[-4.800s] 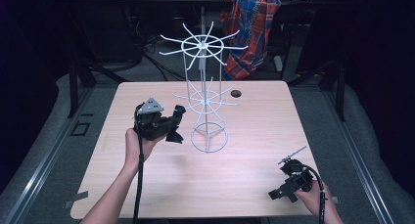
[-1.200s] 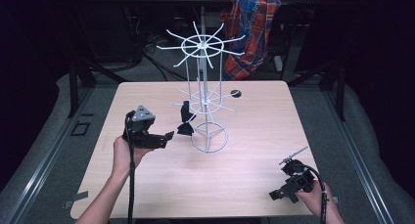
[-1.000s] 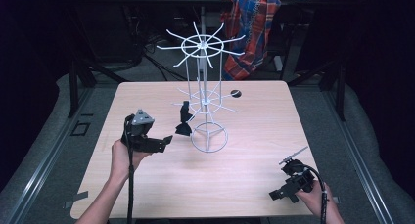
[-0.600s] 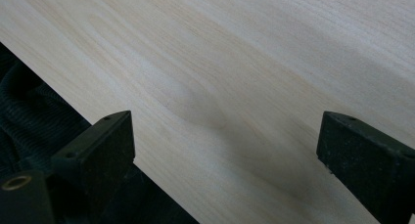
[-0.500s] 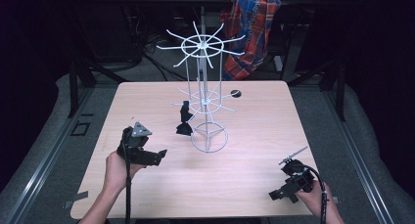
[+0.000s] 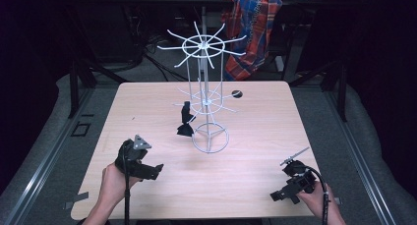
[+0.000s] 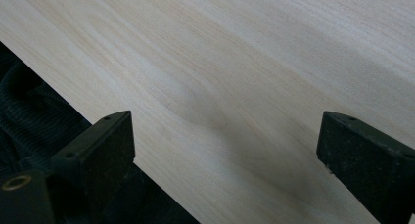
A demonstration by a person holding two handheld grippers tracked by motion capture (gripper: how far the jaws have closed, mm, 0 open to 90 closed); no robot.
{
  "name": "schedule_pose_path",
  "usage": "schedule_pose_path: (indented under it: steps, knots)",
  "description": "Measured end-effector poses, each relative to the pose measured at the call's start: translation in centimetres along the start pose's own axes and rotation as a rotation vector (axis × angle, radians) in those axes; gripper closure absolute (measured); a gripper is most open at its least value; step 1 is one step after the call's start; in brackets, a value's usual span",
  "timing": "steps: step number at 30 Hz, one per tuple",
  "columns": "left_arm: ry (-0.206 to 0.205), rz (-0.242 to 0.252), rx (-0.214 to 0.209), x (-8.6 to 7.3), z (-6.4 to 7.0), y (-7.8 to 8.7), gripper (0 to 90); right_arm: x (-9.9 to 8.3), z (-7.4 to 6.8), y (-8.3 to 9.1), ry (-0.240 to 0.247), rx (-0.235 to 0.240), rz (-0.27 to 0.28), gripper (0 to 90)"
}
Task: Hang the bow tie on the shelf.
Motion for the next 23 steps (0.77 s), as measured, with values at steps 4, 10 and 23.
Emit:
schedule_pose_path:
  steps: [4, 10, 23]
  knots:
    - [0.001, -0.038, 0.0, -1.0, 0.2, -0.4, 7.2, 0.0, 0.0, 0.0, -0.002, -0.001, 0.004, 6.8]
    - [0.0, -0.07, -0.008, -1.9, 0.4, -0.5, 6.1, 0.0, -0.2, -0.2, -0.025, -0.007, 0.028, 6.8]
    - [-0.024, -0.097, -0.024, -1.7, 0.7, -1.1, 5.8, 0.0, -0.4, -0.3, -0.03, -0.001, 0.026, 6.8]
Point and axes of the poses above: each handheld gripper's, and its own axes: y roughly backward along the jaws, x roughly out of its top, z roughly to its right, the point moved 2 cm from there along -y, roughly forward along the jaws, and after that the axes turned 6 degrees about y, right-handed, at the moved point
